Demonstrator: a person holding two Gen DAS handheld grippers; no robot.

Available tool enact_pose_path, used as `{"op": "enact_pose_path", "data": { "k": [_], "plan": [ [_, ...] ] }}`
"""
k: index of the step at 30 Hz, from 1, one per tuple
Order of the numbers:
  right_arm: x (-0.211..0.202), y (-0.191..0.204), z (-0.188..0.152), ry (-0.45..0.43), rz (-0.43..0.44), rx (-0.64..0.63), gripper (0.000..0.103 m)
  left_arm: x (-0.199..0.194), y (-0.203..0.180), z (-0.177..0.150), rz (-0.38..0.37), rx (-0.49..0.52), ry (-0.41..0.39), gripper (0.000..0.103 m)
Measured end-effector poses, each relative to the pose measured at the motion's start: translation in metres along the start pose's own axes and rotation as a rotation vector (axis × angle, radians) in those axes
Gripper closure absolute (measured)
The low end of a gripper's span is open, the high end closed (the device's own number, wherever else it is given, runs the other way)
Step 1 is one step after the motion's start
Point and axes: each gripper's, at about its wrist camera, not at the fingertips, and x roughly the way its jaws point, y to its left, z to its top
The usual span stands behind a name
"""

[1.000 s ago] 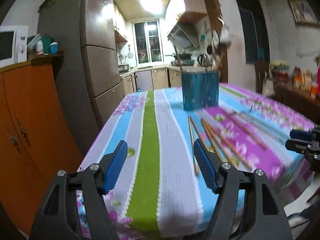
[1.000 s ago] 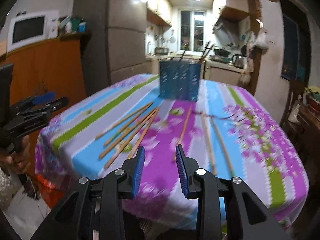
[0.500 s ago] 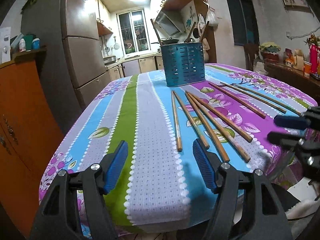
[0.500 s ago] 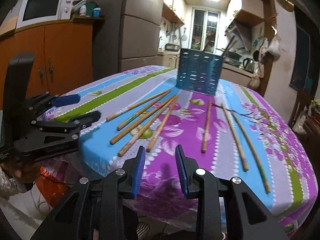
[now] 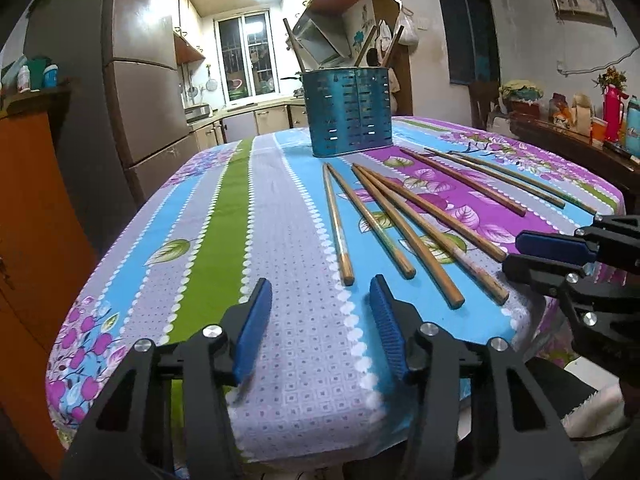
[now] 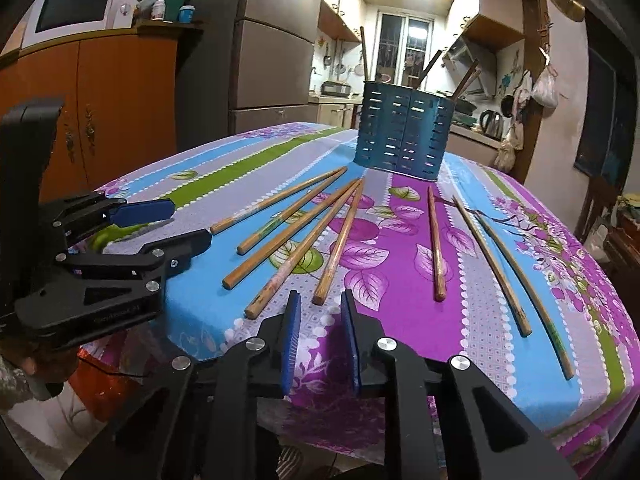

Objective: Organize utensils
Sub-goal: 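Move both open tools back down to the remaining chopsticks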

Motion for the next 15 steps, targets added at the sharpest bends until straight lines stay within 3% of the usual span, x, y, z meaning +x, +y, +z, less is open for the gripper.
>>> {"op": "enact_pose_path", "data": {
  "k": [7, 15],
  "plan": [
    [0.004, 0.010, -0.002, -0.038, -0.085, 0.000, 0.082, 0.012, -0.003, 0.003, -0.062, 0.005, -0.019, 0.077],
    [0.008, 0.011, -0.001, -0.050, -0.118, 0.003, 0.082, 0.014, -0.007, 0.000, -0.076, 0.001, -0.058, 0.084]
  ]
}}
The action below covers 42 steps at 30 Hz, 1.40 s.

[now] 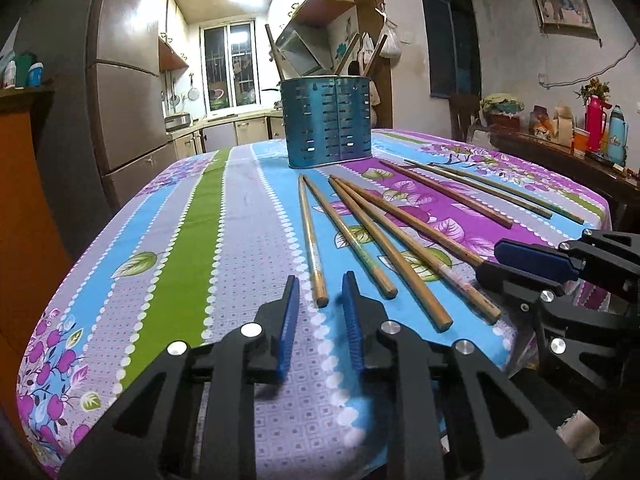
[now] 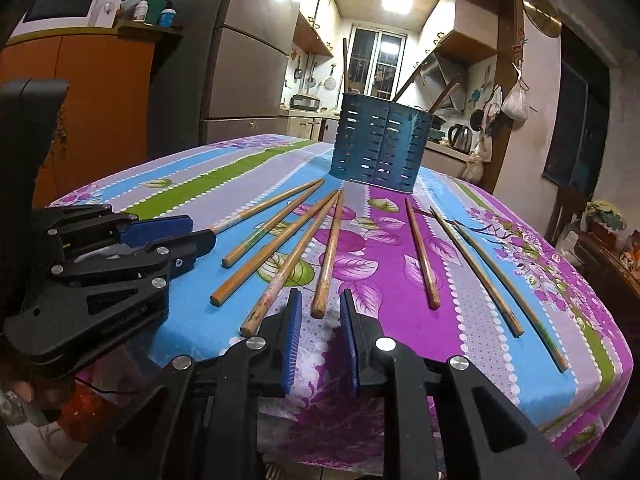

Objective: Organize utensils
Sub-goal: 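Move both open tools back down to the remaining chopsticks, then close the left tool on a chopstick while the right tool grasps another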

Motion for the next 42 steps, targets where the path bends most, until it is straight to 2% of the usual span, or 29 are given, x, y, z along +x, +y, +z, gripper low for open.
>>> {"op": "enact_pose_path", "data": {
  "k": [12, 24, 29, 42],
  "plan": [
    [0.002, 0.001, 0.000, 0.011, 0.018, 0.043, 0.095, 0.000, 0.000, -0.001, -0.028, -0.014, -0.016, 0.090],
    [0.001, -0.008, 0.002, 0.030, 0.032, 0.061, 0.096, 0.002, 0.003, 0.002, -0.051, -0.051, 0.014, 0.096],
    [0.000, -0.019, 0.001, 0.037, 0.042, 0.087, 0.096, 0.004, -0.002, 0.005, -0.013, -0.046, 0.032, 0.097],
    [-0.026, -0.048, 0.014, -0.012, 0.073, 0.055, 0.096, -0.010, -0.003, 0.010, -0.006, -0.106, 0.074, 0.098]
  ]
}}
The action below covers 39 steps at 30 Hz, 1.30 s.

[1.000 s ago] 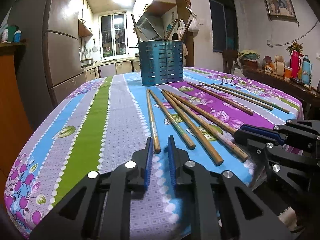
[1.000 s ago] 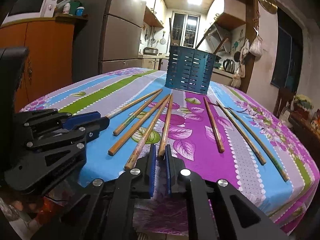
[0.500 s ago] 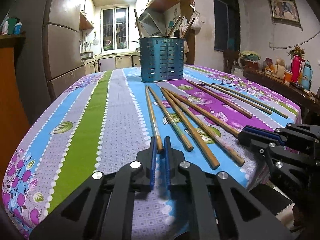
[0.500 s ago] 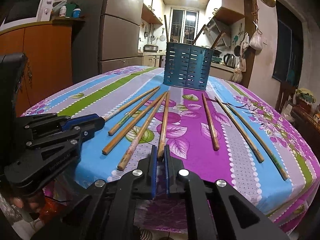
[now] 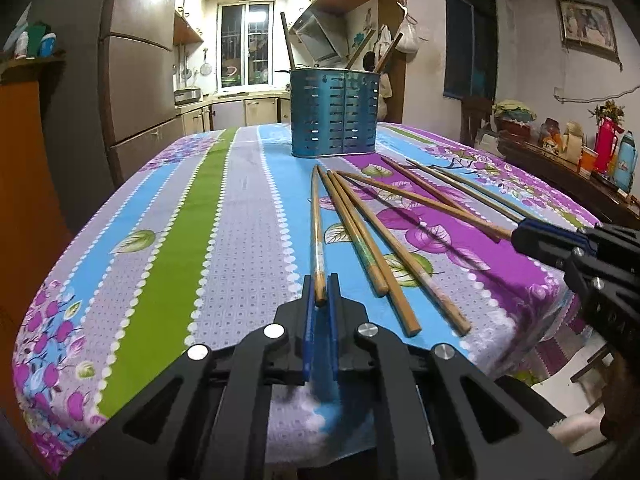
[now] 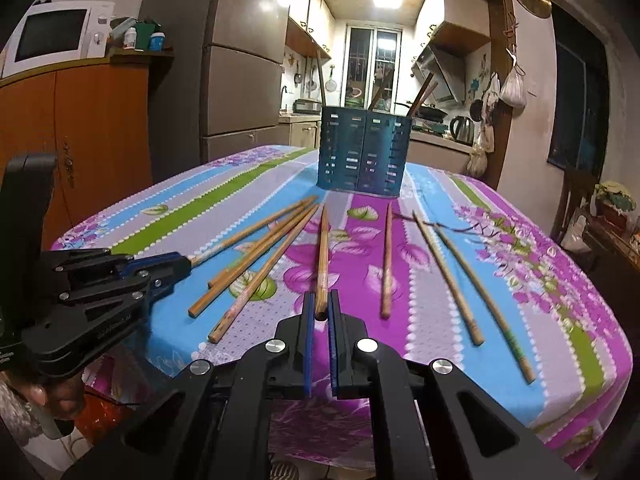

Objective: Organize utensils
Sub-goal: 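Close the left tool on a chopstick while the right tool grasps another, then lift and carry the chopsticks toward the blue holder with both tools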

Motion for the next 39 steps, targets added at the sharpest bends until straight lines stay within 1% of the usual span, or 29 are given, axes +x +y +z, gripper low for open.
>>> {"op": "enact_pose_path", "data": {
  "k": [3, 8, 13, 17, 24, 28, 34, 39],
  "plan": [
    [-0.004, -0.007, 0.003, 0.001, 0.013, 0.001, 0.096, -0.010, -0.003, 0.005, 0.006, -0.009, -0.010, 0.098],
    [-0.011, -0.019, 0.008, -0.021, 0.008, 0.005, 0.096, -0.022, 0.000, 0.016, 0.028, -0.042, -0.038, 0.098],
    [-0.023, -0.034, 0.020, -0.053, -0.002, 0.020, 0.096, -0.033, 0.004, 0.030, 0.046, -0.088, -0.063, 0.098],
    [-0.031, -0.043, 0.032, -0.065, 0.017, 0.030, 0.096, -0.043, 0.005, 0.039, 0.050, -0.103, -0.069, 0.098],
    [-0.047, -0.050, 0.062, -0.110, 0.064, 0.031, 0.096, -0.064, 0.006, 0.064, 0.059, -0.114, -0.100, 0.098],
    [-0.052, -0.055, 0.084, -0.127, 0.098, 0.032, 0.096, -0.072, 0.010, 0.085, 0.050, -0.134, -0.109, 0.098],
    [-0.052, -0.064, 0.113, -0.130, 0.138, 0.037, 0.096, -0.074, 0.013, 0.112, 0.050, -0.146, -0.108, 0.098],
    [-0.054, -0.068, 0.133, -0.142, 0.150, 0.029, 0.096, -0.074, 0.012, 0.129, 0.047, -0.149, -0.101, 0.098]
  ]
}}
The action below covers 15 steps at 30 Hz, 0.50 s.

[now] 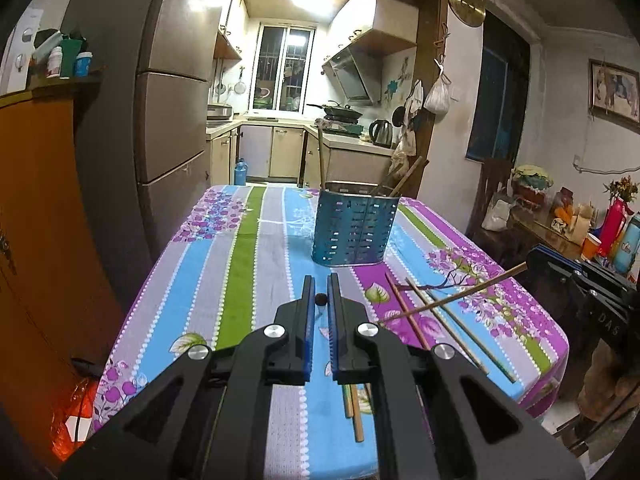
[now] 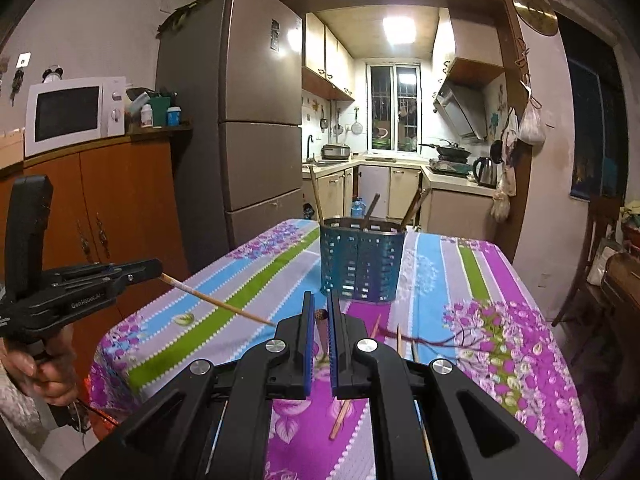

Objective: Organize utensils
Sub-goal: 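Lift and carry the chopsticks toward the blue holder with both tools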

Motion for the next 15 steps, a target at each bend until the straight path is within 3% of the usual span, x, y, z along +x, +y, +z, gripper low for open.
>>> {"op": "enact_pose_path", "data": {
  "k": [15],
  "plan": [
    [0.019, -0.011, 0.036, 0.001, 0.041, 0.001, 0.096, 0.007, -0.006, 0.036, -0.005, -0.010, -0.011, 0.098]
  ]
}}
